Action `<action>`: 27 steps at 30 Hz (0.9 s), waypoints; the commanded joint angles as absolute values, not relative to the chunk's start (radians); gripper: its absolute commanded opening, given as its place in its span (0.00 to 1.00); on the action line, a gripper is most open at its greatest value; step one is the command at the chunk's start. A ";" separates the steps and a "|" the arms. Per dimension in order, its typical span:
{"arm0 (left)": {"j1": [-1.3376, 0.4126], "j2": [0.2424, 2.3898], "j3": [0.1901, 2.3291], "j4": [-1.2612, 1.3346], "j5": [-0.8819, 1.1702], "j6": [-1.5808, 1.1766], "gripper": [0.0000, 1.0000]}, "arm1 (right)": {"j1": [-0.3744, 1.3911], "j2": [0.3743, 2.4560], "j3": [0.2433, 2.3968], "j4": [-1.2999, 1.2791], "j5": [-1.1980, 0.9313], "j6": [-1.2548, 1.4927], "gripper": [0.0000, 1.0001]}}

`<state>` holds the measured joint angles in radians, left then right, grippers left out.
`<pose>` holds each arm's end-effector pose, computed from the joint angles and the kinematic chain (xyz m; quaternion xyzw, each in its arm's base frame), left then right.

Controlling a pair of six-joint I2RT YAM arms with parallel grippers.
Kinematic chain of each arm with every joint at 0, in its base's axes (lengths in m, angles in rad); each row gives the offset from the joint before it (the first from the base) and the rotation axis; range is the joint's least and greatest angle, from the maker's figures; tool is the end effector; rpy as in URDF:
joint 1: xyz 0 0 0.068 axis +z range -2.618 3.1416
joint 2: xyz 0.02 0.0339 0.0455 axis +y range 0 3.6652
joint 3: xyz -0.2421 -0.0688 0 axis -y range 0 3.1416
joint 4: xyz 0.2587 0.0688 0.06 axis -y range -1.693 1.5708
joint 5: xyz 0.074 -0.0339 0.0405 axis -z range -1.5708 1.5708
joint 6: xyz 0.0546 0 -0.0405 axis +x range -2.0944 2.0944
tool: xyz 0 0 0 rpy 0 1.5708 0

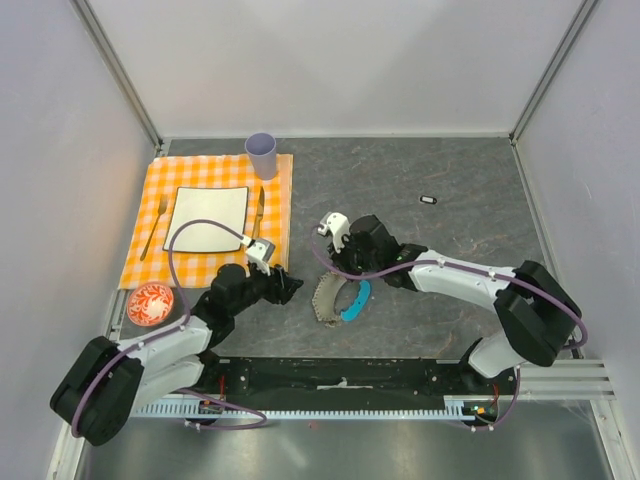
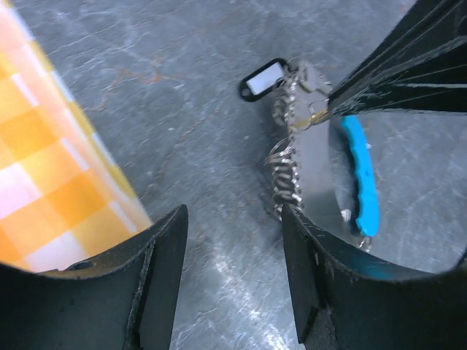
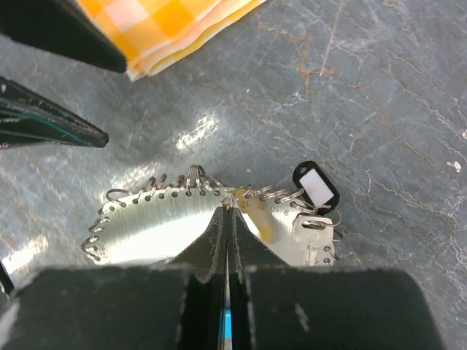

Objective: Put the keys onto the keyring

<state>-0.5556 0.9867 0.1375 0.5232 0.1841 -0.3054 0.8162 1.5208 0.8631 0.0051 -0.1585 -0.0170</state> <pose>0.1845 -0.1263 0.1200 0.1541 0.7960 -0.3101 0.4964 0.2341 0.2616 0.1670 -0.3937 0.8030 0.2372 0.3793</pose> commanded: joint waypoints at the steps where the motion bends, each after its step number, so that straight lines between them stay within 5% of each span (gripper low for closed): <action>1: -0.549 1.032 0.195 0.661 0.317 -0.275 0.61 | 0.816 1.463 0.905 -0.084 -0.236 -0.155 0.00; 16: -0.549 1.164 0.199 0.876 0.512 -0.307 0.59 | 0.811 1.295 0.904 -0.135 -0.367 -0.241 0.00; 27: -0.549 1.069 0.164 0.847 0.465 -0.278 0.62 | 0.723 1.365 0.902 -0.095 -0.051 -0.101 0.00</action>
